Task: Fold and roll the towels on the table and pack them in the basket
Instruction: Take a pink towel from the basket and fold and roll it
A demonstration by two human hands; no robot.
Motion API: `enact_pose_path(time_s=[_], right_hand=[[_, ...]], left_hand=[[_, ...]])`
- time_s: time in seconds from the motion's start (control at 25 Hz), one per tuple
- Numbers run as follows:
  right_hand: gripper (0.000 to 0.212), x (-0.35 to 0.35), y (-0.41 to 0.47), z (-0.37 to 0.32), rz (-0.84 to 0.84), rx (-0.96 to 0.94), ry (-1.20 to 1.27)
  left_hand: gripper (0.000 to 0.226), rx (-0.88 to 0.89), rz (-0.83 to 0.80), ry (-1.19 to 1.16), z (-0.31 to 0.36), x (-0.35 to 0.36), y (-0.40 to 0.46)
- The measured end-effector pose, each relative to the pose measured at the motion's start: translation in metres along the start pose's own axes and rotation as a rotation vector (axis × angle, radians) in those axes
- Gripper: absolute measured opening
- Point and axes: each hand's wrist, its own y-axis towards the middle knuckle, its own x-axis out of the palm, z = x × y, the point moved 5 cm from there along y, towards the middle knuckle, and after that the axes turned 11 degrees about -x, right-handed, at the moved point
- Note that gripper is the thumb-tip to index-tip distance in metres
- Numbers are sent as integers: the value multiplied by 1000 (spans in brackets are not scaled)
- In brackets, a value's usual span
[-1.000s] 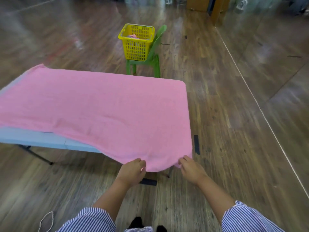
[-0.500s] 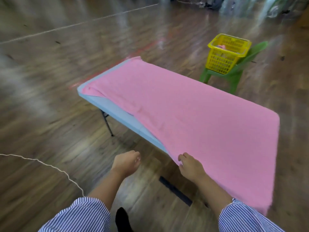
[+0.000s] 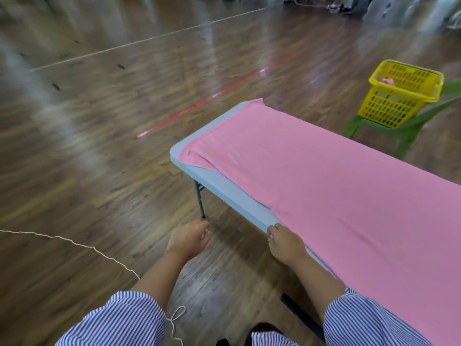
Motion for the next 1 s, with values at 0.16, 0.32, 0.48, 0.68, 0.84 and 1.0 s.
enact_pose_path(time_s=[0.16, 0.32, 0.48, 0.68, 0.84, 1.0], right_hand=[[18, 2, 81, -33, 10, -70, 26], [24, 7, 184, -56, -9, -140, 31], [28, 11, 284, -73, -77, -180, -17], [35, 18, 347, -81, -163, -141, -63], [34, 16, 370, -79, -131, -20, -15], [30, 20, 371, -81, -64, 139, -16]], left_hand=[[24, -18, -14, 20, -31, -15, 56], [25, -48, -23, 48, -64, -21, 139], [23, -51, -59, 73, -90, -30, 218], [39, 160, -70, 247, -107, -28, 286], [48, 410, -183, 378, -120, -12, 338], [46, 746, -207, 506, -119, -20, 366]])
